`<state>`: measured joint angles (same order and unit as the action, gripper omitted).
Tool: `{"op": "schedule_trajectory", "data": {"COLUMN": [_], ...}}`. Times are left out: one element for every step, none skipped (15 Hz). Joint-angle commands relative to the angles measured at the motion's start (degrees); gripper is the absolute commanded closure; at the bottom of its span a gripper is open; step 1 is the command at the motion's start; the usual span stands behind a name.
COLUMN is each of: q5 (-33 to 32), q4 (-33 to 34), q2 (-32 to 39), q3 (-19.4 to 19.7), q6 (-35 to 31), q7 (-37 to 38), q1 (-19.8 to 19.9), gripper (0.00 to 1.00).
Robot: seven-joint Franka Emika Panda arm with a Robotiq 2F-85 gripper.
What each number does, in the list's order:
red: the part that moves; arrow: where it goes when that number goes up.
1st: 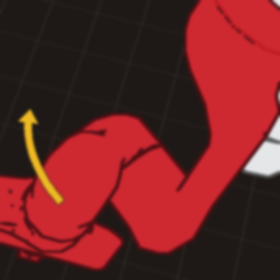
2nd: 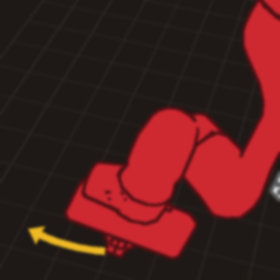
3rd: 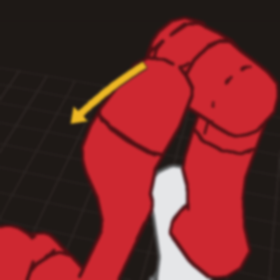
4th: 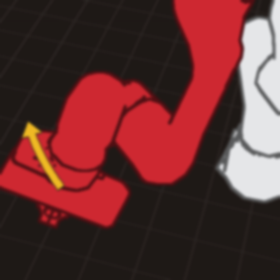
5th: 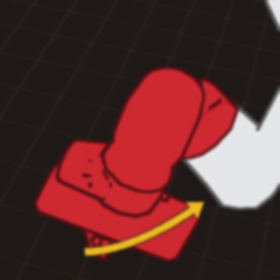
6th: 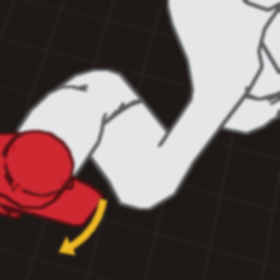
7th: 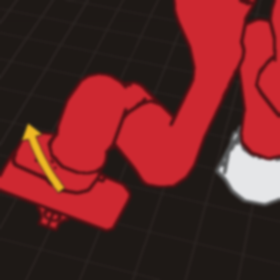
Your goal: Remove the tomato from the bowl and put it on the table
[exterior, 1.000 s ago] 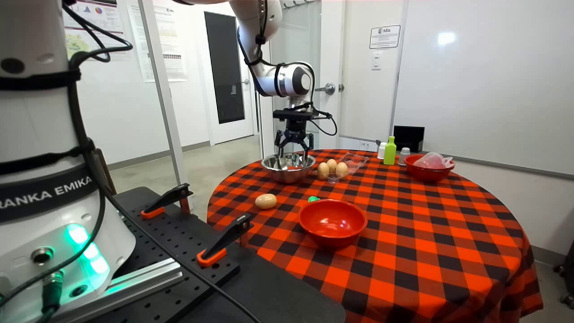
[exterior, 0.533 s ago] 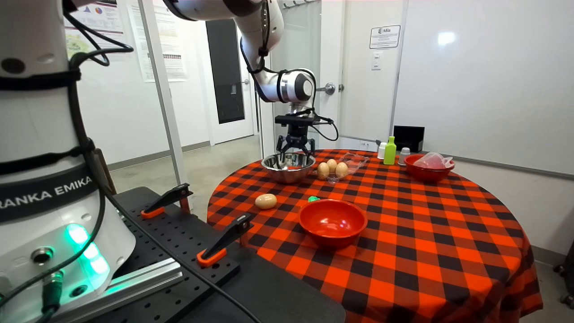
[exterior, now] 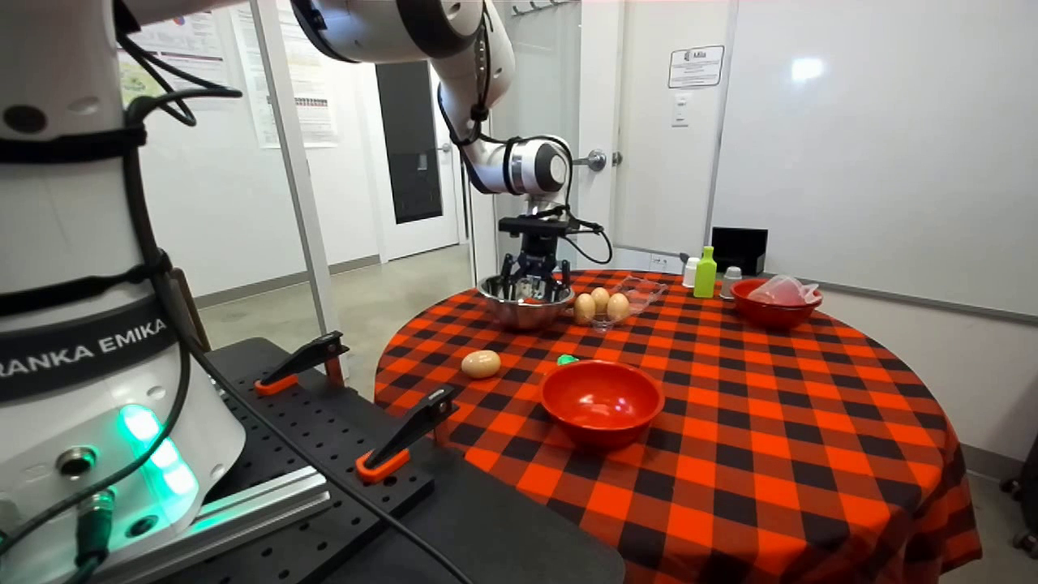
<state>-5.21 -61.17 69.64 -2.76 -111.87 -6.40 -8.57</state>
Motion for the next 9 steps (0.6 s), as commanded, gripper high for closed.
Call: {"op": "schedule_trajectory", "data": {"q5": [-0.78, -0.77, -0.76, -0.69, -0.65, -0.64, -0.63, -0.58, -0.54], "q4": [5.59, 6.09, 6.47, 6.7, 6.89, 6.75, 6.57, 6.36, 5.99], "q2": [3.59, 4.0, 4.33, 4.56, 4.72, 4.68, 4.53, 4.38, 4.16], "q3": [0.64, 0.61, 0.6, 0.52, 0.47, 0.42, 0.4, 0.38, 0.35], "q6": [3.38, 3.69, 3.88, 3.99, 3.99, 3.87, 3.72, 3.59, 3.38], "q7": [0.76, 0.7, 0.7, 0.64, 0.64, 0.57, 0.56, 0.58, 0.59], "q1": [-0.9, -0.96, -1.01, -1.04, -1.09, -1.13, -1.16, -1.16, -1.14], "gripper": [0.06, 0.23, 0.32, 0.4, 0.47, 0.56, 0.62, 0.62, 0.62]}}
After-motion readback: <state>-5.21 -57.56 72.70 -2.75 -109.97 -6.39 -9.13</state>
